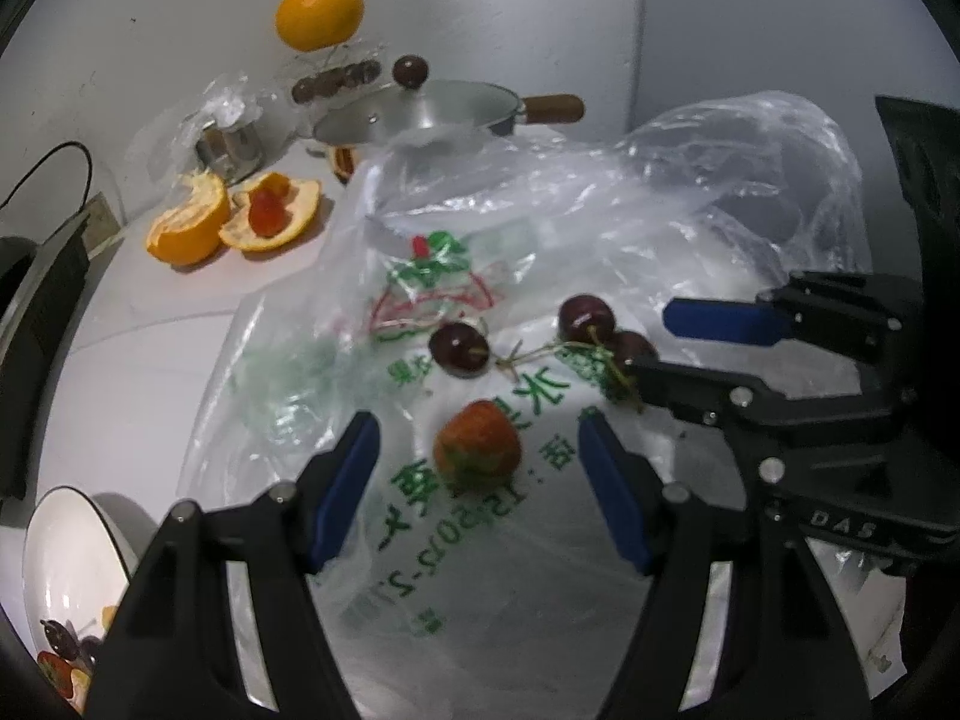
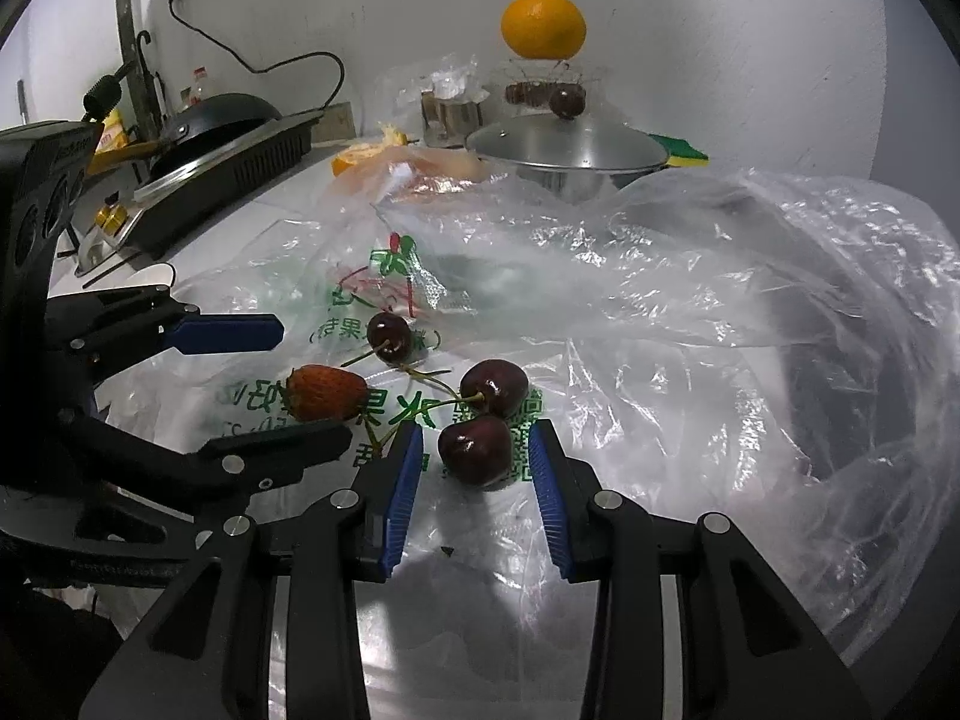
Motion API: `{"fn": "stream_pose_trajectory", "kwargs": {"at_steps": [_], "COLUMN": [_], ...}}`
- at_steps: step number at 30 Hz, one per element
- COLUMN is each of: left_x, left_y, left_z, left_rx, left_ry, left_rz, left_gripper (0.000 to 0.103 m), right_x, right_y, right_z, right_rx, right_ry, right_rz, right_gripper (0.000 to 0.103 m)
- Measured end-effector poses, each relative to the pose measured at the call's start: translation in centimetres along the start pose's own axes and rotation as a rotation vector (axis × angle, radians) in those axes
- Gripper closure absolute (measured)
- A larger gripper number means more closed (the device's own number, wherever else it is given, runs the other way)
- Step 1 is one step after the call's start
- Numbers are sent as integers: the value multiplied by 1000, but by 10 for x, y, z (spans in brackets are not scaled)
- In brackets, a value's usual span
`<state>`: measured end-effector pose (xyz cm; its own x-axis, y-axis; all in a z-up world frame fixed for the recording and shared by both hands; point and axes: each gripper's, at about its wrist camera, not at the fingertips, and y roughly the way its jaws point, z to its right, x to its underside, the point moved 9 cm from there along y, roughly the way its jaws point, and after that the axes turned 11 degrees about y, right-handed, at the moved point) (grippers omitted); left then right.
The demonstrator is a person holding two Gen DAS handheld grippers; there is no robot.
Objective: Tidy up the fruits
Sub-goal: 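Close the left tool on a red strawberry while the right tool grasps a cherry pair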
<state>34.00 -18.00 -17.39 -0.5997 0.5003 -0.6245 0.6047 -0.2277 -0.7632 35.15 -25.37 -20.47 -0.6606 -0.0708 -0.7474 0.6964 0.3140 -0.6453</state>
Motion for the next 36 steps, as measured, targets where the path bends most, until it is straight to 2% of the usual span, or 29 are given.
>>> {"fn": "stream_pose_trajectory", "kwargs": {"at_steps": [2, 9, 22, 31, 33, 36], "left_x": [1, 5, 2, 5, 5, 5], "left_y": [3, 10, 17, 23, 23, 22], "left_z": [-3, -7, 0, 2, 2, 3], "left_rx": [-1, -5, -4, 15, 18, 20], "left_ry": [0, 20, 52, 51, 46, 46], "left_rz": [-8, -23, -31, -42, -39, -35], "left_gripper": [40, 49, 52, 59, 64, 66], "right_x": [-1, 0, 2, 3, 3, 4], "right_y": [3, 13, 20, 26, 27, 29], "right_z": [0, -2, 0, -1, -2, -2], "right_rx": [-6, -12, -3, 20, 24, 30], "right_ry": [-3, -13, -8, -21, -23, -29], "right_rz": [-6, -37, -72, -88, -93, -97], "right_gripper": [64, 64, 64, 64, 64, 65]}}
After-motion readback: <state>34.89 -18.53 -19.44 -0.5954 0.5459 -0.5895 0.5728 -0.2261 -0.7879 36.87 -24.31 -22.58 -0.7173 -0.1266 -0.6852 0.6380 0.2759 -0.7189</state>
